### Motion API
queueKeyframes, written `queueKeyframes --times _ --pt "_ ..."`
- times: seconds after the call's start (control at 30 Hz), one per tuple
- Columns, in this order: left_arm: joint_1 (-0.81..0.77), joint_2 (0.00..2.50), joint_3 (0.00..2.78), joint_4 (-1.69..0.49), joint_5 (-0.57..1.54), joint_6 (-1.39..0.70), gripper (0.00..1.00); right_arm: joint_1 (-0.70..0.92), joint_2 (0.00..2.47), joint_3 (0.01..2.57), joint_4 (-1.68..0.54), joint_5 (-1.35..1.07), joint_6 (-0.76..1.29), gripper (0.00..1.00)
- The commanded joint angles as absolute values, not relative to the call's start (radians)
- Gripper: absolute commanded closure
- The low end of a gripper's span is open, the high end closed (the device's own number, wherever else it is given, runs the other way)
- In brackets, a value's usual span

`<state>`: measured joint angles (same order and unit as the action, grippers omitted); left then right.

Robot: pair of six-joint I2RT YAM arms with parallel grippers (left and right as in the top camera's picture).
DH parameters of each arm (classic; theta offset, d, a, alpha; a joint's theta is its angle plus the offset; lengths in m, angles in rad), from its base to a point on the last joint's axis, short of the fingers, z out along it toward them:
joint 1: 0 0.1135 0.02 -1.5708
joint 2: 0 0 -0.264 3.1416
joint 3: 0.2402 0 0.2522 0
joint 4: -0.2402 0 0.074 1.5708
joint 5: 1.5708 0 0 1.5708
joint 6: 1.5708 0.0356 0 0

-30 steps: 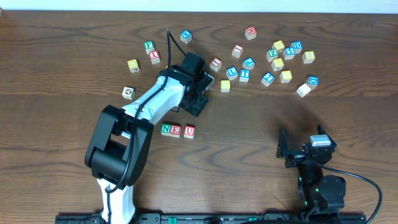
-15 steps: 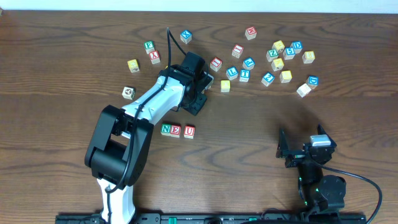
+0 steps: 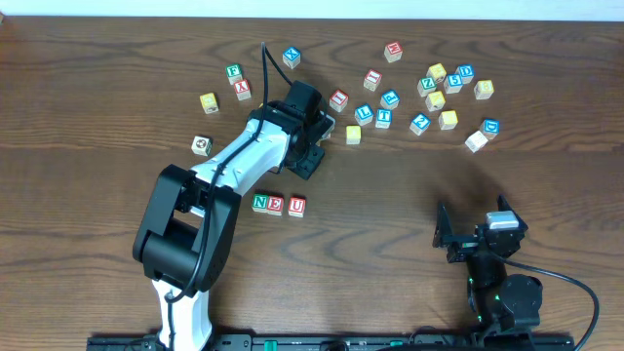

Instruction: Spell out NEURIPS

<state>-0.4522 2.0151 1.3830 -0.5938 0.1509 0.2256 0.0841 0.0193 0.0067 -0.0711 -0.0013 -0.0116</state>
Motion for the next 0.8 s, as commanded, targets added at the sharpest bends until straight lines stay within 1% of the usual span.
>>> queueKeyframes --times 0.0,0.77 --pt "-0.450 2.020 1.396 -0.592 0.138 0.231 0.52 0.079 0.020 0.006 -0.075 -0.003 -0.004 0.01" --pt "-0.450 2.020 1.378 -0.565 0.138 0.231 0.53 0.079 0.020 0.006 -0.075 -0.003 -0.004 0.01"
